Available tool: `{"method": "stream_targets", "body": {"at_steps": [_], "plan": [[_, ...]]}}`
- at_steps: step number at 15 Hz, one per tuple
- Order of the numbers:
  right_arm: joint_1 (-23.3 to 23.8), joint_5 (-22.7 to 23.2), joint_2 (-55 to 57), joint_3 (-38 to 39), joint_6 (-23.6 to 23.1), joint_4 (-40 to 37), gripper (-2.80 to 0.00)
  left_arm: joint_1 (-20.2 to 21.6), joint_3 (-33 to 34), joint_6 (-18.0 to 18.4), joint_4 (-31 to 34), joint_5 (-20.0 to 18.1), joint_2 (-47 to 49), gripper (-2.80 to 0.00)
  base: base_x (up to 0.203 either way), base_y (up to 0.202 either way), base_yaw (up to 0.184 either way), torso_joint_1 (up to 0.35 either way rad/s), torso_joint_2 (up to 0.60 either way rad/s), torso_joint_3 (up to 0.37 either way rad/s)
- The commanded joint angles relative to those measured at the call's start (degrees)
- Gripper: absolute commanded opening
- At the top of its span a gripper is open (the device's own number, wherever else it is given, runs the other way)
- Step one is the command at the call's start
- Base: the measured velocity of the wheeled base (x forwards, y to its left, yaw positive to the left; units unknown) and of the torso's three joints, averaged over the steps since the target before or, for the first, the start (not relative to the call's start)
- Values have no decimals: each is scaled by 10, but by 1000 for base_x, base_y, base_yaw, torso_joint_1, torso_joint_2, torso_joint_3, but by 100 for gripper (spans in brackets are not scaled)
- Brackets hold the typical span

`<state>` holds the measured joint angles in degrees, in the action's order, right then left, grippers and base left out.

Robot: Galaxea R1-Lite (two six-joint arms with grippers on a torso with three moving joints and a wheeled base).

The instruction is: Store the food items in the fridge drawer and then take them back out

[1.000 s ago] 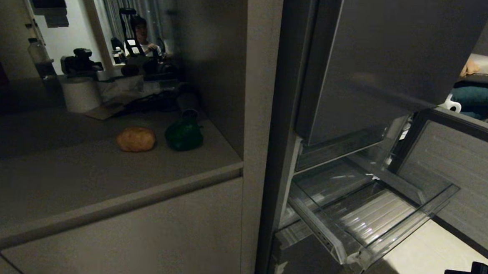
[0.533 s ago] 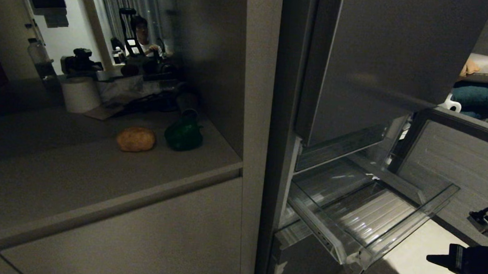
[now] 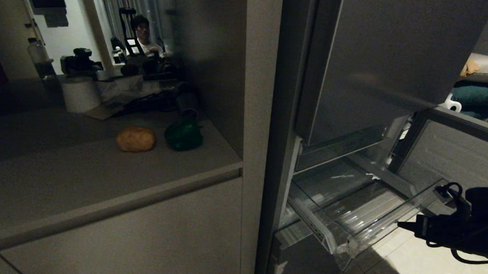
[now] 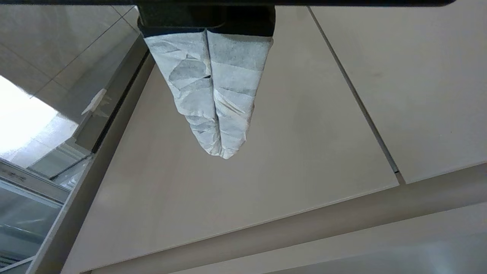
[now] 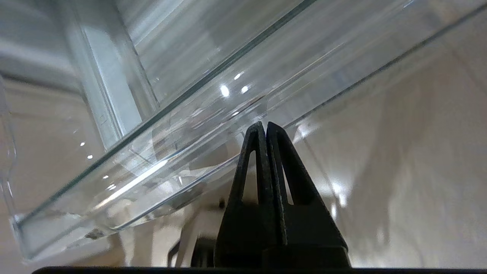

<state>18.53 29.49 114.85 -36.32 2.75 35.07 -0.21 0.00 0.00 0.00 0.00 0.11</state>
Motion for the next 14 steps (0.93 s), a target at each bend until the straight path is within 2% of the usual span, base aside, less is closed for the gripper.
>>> {"method": "stream_targets", "body": {"at_steps": [1,7,11,14], "plan": [[-31,2,56,-40,20,57,-280,0,0,0,-1,0,1,-280,0,0,0,0,0,0],[-106,-3,181,-175,65,183,-280,0,0,0,-1,0,1,-280,0,0,0,0,0,0],[-141,-44,276,-286,121,263,-280,0,0,0,0,0,1,-280,0,0,0,0,0,0],[-153,-52,302,-313,143,308,-280,-1,0,0,0,0,1,-280,0,0,0,0,0,0]]}}
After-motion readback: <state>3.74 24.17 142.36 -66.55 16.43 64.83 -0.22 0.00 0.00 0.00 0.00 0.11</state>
